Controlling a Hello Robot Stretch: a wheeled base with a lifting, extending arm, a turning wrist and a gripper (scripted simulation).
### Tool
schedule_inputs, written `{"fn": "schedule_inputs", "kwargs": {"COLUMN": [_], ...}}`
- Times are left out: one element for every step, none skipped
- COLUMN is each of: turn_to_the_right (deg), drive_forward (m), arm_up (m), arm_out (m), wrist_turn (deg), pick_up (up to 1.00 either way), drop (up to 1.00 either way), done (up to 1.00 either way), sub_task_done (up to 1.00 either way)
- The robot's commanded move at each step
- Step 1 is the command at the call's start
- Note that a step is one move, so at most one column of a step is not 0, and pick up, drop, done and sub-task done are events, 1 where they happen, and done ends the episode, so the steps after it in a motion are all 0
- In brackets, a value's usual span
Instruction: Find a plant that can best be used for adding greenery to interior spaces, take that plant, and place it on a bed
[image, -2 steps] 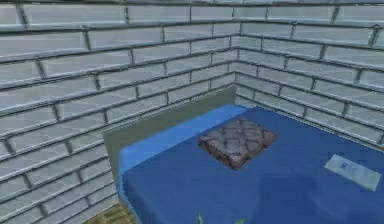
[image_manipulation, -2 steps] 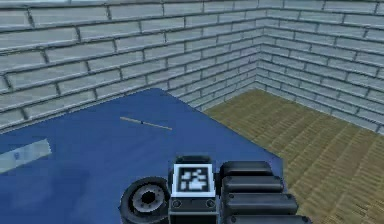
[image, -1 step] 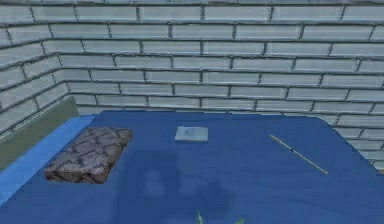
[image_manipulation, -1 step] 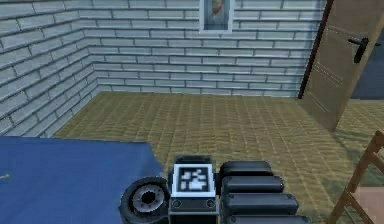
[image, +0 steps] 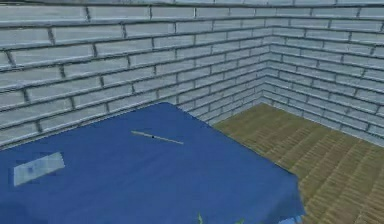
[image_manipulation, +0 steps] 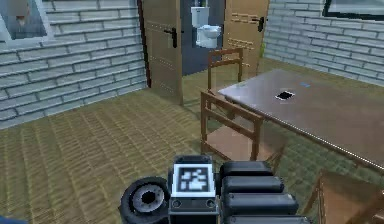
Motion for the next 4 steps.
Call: {"fn": "schedule_inputs", "kwargs": {"turn_to_the_right": [6.0, -45.0, -45.0, -6.0], "drive_forward": [0.00, 0.00, 0.00, 0.00], "arm_up": [0.00, 0.00, 0.00, 0.00], "arm_out": [0.00, 0.00, 0.00, 0.00], "wrist_turn": [0.0, 0.0, 0.0, 0.0], "pick_up": [0.00, 0.00, 0.00, 0.00], "drop": [0.00, 0.00, 0.00, 0.00], "done": [0.00, 0.00, 0.00, 0.00], "sub_task_done": [0.00, 0.00, 0.00, 0.00]}}
